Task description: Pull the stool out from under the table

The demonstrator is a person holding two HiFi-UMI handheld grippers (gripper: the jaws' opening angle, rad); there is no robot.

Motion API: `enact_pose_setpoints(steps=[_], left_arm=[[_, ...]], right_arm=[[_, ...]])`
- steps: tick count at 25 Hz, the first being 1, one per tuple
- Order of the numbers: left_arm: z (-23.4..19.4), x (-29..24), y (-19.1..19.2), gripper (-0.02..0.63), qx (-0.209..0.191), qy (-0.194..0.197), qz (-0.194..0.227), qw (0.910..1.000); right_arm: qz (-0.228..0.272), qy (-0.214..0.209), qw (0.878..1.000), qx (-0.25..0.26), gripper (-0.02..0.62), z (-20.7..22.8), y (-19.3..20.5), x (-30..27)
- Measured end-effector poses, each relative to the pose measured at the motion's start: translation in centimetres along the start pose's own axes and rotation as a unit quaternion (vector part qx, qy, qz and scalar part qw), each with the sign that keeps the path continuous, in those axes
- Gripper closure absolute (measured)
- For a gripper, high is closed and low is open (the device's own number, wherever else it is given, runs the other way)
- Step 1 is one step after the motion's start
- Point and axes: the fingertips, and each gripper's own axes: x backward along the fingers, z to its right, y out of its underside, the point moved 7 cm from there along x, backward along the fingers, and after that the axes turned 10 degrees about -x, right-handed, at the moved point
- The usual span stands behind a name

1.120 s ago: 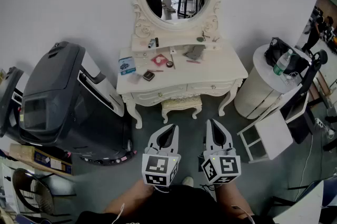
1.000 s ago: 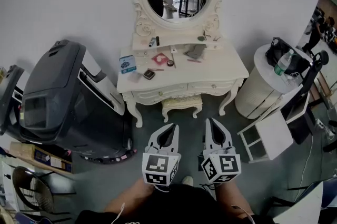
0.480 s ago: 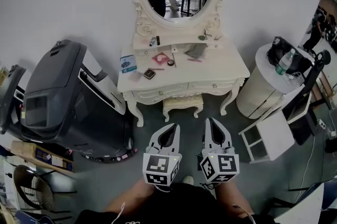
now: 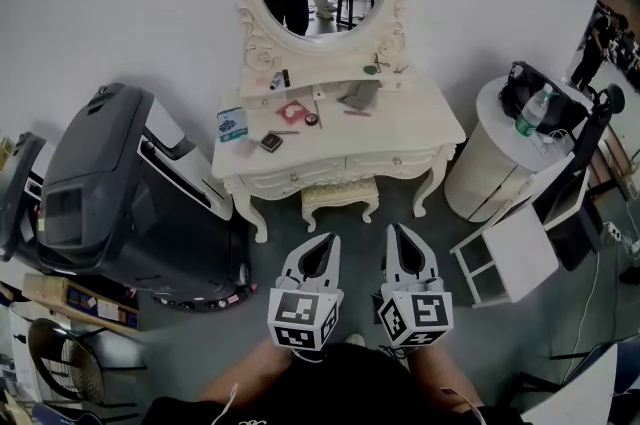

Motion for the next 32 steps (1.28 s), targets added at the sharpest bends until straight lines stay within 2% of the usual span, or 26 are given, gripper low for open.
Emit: enact_pose_setpoints(steps=[5,10,14,19,27,32], left_arm=[[1.7,-1.3,-0.6,0.606,-0.006,-0.008,0.006,0.9999],[2.6,-1.6,-0.1,0.606,0.008,-0.026,0.005,0.9996],[3.3,-2.4,0.3,0.606,0.010,-0.017,-0.001,0.9998],[3.6,-3.3,0.2,0.606,-0.009,-0.004,0.005,0.9999],[0.3,-6.7,0.4,0.606,-0.005,-0.006,0.007,0.9999],[-3.4,-10.3,-0.7,0.606,-0.009,-0.026,0.018,0.9995]], right_arm=[[0.001,-0.004,1.000,0.001,0.592,2.3,-0.8,0.6],[-0.008,-0.011,1.000,0.006,0.592,3.7,-0.9,1.3],[-0.012,-0.006,1.000,0.001,0.592,4.5,-0.2,1.6],[-0.007,0.020,1.000,-0.012,0.592,5.8,0.5,0.8],[-0.009,0.021,1.000,-0.021,0.592,6.6,1.1,-3.0],[-0.002,0.009,1.000,0.015,0.592,6.0,0.3,-8.0]])
